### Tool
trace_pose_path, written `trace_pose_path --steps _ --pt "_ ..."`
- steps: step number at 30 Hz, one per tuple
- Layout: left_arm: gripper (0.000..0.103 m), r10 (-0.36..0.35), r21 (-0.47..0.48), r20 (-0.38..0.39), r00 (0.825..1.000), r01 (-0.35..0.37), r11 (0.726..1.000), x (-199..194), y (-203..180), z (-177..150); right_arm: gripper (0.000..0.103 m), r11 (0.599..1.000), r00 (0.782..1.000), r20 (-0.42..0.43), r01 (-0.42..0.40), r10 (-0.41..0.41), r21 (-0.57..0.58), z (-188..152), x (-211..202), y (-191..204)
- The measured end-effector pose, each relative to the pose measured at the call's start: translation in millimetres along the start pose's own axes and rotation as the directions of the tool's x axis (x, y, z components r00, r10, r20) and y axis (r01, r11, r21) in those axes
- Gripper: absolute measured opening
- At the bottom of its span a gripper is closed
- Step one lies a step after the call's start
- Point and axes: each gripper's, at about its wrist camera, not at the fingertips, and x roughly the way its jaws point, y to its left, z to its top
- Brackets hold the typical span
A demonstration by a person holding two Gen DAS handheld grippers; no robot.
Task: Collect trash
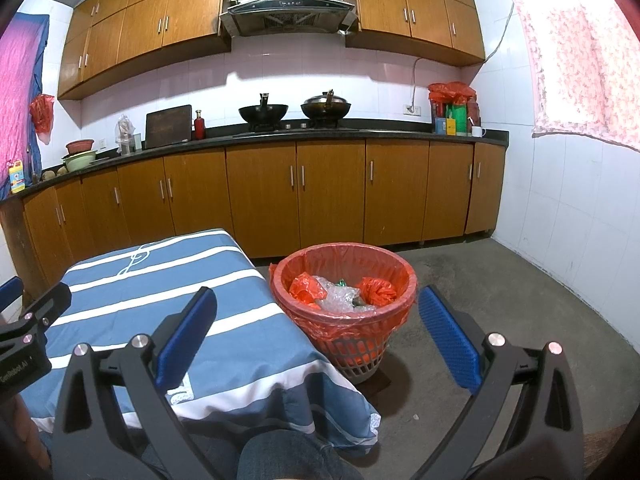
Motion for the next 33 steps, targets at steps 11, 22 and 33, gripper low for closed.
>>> trace_pose_path --steps 11,22,33 --pt "0.101 0.000 0.000 0.000 1.000 0.000 1.000 -0.3 -0.4 0.2 0.099 1.000 1.000 -0.001 -0.001 0.001 0.001 -0.1 0.0 0.4" --pt "0.101 0.000 -0.001 0.000 1.000 0.000 1.000 -0.6 -1.0 0.3 0.099 1.000 1.000 -0.002 -0.001 0.001 0.003 0.6 -0.4 -0.2" --pt "0.101 0.000 0.001 0.000 1.000 0.000 1.000 -1.0 -1.9 0.7 0.099 1.000 1.000 -0.003 -0.002 0.002 0.004 0.8 -1.4 0.1"
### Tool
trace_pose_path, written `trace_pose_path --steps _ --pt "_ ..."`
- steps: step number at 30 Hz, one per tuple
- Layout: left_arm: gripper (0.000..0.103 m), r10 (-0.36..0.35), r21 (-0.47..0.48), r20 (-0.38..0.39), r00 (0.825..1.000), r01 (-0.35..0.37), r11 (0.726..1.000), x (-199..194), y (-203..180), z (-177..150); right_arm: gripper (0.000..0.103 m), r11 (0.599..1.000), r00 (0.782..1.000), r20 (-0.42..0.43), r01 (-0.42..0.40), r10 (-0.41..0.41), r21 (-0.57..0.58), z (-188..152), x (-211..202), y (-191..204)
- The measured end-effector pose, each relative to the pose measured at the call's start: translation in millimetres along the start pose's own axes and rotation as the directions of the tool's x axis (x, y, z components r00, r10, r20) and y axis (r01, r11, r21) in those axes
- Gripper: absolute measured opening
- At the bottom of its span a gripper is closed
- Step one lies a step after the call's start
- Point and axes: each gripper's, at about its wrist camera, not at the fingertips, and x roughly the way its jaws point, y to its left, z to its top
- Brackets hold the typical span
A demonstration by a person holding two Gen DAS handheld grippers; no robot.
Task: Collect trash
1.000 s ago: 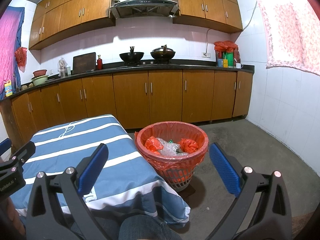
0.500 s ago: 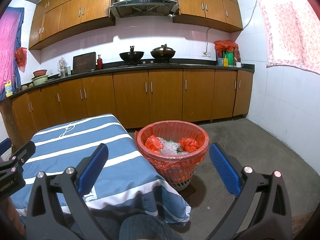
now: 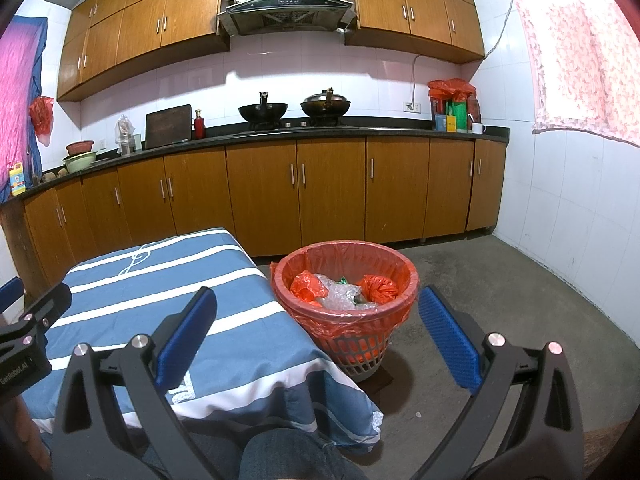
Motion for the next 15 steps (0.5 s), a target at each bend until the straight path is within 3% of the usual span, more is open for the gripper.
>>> trace_pose_path --steps 15 --pt "0.101 -0.007 0.001 -0.005 1.000 0.007 1.000 -0.4 0.8 1.5 0.099 1.000 1.000 -0.002 0.000 0.000 0.003 -0.2 -0.1 0.4"
